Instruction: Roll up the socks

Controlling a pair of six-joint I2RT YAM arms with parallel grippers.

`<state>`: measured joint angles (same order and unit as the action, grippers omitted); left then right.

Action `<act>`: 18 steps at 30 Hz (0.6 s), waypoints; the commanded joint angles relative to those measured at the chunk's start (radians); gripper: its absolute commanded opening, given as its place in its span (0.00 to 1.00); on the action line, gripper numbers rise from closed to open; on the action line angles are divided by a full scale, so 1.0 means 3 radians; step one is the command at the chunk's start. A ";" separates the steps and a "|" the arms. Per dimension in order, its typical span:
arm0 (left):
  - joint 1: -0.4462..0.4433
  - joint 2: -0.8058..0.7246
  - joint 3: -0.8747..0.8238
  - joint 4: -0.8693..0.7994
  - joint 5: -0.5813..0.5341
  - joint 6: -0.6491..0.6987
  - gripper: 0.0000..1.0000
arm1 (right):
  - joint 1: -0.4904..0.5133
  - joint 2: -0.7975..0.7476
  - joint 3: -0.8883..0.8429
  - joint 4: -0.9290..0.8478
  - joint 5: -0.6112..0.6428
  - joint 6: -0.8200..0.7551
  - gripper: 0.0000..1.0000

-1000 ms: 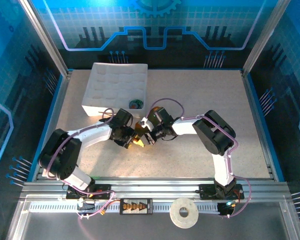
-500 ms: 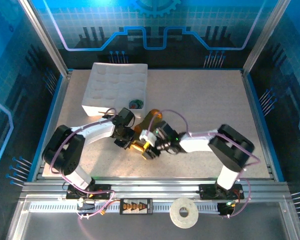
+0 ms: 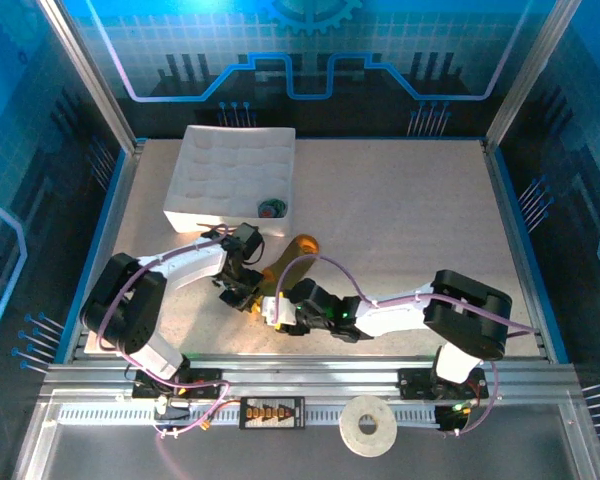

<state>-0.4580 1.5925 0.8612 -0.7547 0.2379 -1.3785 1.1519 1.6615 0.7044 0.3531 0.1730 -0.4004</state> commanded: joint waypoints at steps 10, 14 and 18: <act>0.0059 0.0347 -0.0043 -0.0235 -0.0110 0.0036 0.00 | 0.0093 0.0195 0.0157 -0.0125 0.0083 0.0308 0.51; 0.0059 0.0339 -0.0046 -0.0231 -0.0103 0.0054 0.00 | 0.0081 0.0364 0.0269 -0.0079 0.0170 0.0367 0.50; 0.0060 0.0334 -0.0048 -0.0230 -0.0097 0.0058 0.00 | 0.0072 0.0521 0.0413 -0.0081 0.0245 0.0398 0.44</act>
<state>-0.4412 1.6329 0.8917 -0.7815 0.2649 -1.3773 1.1667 1.7885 0.7837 0.3225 0.2108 -0.3073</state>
